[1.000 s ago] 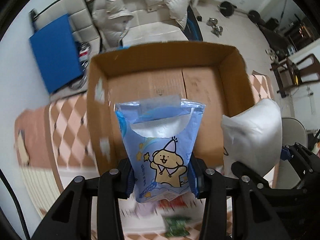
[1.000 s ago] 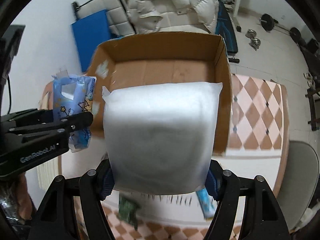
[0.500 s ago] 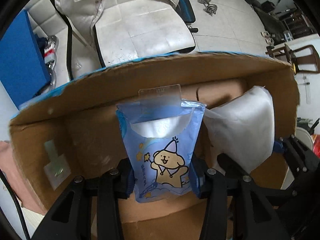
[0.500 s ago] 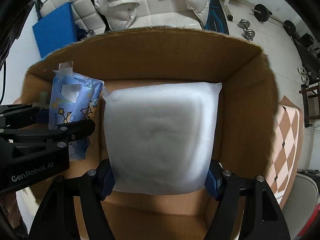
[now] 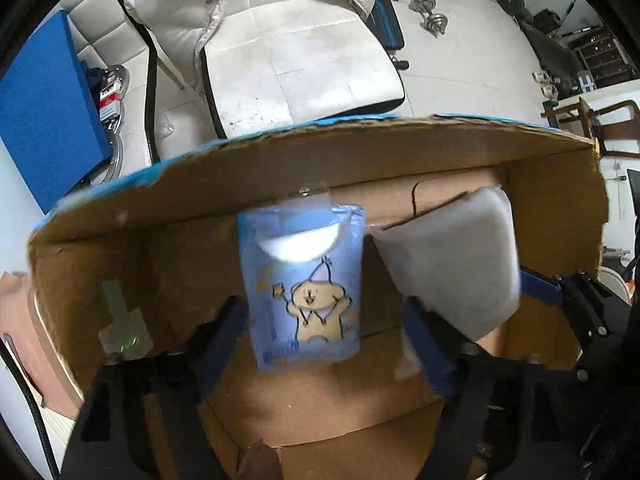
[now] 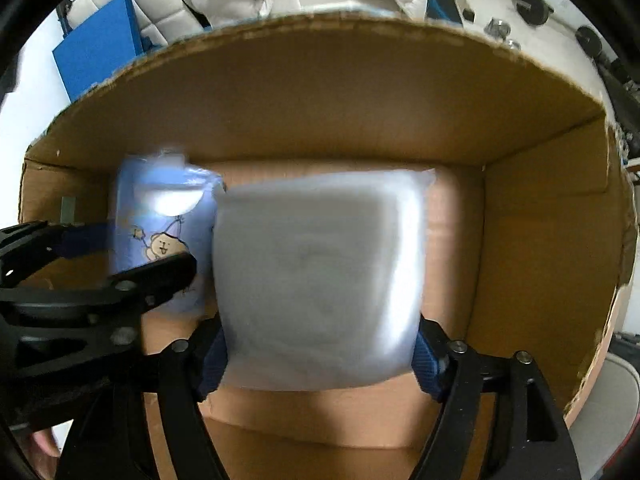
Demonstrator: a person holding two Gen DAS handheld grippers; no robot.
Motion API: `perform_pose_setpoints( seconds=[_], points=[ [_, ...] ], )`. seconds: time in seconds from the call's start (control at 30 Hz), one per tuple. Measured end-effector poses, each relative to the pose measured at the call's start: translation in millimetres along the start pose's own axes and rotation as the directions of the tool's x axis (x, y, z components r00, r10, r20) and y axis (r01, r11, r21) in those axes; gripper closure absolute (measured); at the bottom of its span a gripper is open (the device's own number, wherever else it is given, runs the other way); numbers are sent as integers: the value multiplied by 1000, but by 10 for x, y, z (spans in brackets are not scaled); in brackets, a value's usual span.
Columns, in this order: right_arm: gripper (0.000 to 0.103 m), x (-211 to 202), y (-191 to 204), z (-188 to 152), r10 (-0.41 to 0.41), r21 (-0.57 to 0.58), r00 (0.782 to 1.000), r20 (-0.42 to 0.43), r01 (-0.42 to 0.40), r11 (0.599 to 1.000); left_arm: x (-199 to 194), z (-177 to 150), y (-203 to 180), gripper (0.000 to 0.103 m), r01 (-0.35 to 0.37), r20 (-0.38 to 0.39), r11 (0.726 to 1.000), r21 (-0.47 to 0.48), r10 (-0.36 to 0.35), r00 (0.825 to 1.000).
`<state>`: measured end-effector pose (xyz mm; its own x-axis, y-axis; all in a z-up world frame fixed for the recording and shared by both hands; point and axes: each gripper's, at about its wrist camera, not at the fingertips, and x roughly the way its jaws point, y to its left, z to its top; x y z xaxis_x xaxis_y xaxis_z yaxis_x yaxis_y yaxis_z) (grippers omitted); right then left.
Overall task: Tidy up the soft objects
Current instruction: 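Carry both packs into the box and open both grippers, then grasp the red floral snack bag with the left gripper while the right grasps the orange bag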
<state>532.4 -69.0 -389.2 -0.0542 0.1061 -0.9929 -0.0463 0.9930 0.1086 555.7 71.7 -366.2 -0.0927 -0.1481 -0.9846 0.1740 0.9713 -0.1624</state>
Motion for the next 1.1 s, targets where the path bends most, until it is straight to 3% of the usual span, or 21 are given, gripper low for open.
perform_pose_setpoints(
  seconds=[0.1,0.17,0.43,0.57,0.8,0.9,1.0,1.1],
  points=[
    [4,-149,35,-86,-16,-18,1000,25,17,1000,-161,-33,26,12,-34,42,999,-8,35,999],
    [0,-272,66,-166,-42,-33,998,44,43,999,-268,-79,38,5,-42,66,999,-21,43,997],
    [0,-719,134,-602,-106,-32,988,115,111,993,-841,-619,4,4,-45,197,997,-62,57,979],
    [0,-954,235,-861,-145,-43,971,191,156,987,-1059,-945,-67,4,-59,245,996,-61,73,967],
    [0,-1355,409,-1237,-139,-83,934,329,176,981,-1389,-1429,-246,4,-100,323,994,-48,110,940],
    [0,-1515,395,-1404,-97,-77,937,336,130,989,-1507,-1673,-320,3,-108,363,992,-62,123,924],
    [0,-1582,311,-1662,-85,-55,939,333,109,993,-1485,-1989,-366,3,-159,366,982,-100,185,912],
    [0,-1440,151,-1946,-70,-68,957,283,92,993,-1269,-2253,-386,3,-166,327,976,-145,205,923]
  ],
)
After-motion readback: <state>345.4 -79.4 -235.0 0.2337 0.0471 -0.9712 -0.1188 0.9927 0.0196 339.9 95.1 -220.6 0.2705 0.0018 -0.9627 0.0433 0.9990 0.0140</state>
